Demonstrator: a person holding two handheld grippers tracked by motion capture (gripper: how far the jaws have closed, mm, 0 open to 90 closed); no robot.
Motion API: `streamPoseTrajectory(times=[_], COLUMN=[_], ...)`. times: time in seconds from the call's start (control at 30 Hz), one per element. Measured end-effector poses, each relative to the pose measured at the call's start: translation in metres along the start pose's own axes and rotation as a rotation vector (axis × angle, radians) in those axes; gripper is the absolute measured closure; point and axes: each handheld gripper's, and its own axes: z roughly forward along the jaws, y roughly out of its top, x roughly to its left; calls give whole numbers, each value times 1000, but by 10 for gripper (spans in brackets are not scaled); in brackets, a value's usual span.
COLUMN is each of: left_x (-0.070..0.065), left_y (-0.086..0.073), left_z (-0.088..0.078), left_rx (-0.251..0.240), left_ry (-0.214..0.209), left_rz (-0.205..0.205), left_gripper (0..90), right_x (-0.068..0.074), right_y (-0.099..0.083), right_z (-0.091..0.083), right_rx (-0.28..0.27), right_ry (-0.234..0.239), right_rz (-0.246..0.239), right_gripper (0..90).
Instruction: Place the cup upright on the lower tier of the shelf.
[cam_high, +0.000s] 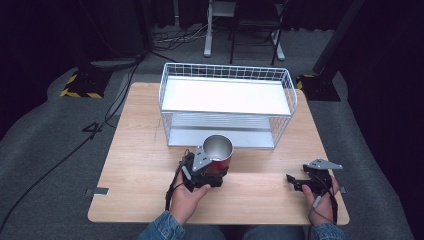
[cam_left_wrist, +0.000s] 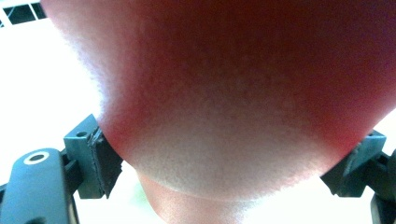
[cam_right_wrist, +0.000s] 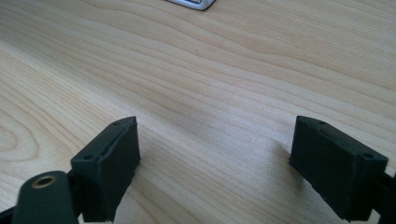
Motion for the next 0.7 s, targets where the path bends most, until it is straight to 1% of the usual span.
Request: streamPoseTrajectory(times=[0.1, 0.23, 0.4, 0.47, 0.5, 0.57, 0.6, 0.63, 0.7], left_x=[5, 12, 21, 23, 24, 26, 26, 28, 30], left_y=[5, 12, 19, 20, 20, 20, 20, 20, 21], left_z=[6, 16, 28, 31, 33, 38, 40, 42, 45], left_rx=[-4, -5, -10, -19, -19, -7, -7, -6, -12], left_ry=[3, 17, 25, 23, 25, 29, 32, 32, 37], left_rz=[-14, -9, -27, -31, -36, -34, -39, -32, -36], left_gripper=[155, 155, 155, 155, 155, 155, 155, 155, 155], right_x=[0, 0, 0, 1, 1, 0, 0, 0, 0], right_y=[0, 0, 0, 0, 0, 0, 0, 0, 0], right_z=[0, 0, 0, 0, 0, 0, 0, 0, 0], right_rx=[0, 0, -2, -2, -2, -2, 0, 1, 0], right_ry=[0, 0, -3, -5, -6, -3, -2, 0, 0], right_rz=[0, 0, -1, -3, -3, -1, 1, -1, 0], right_gripper=[158, 159, 159, 159, 159, 159, 159, 159, 159])
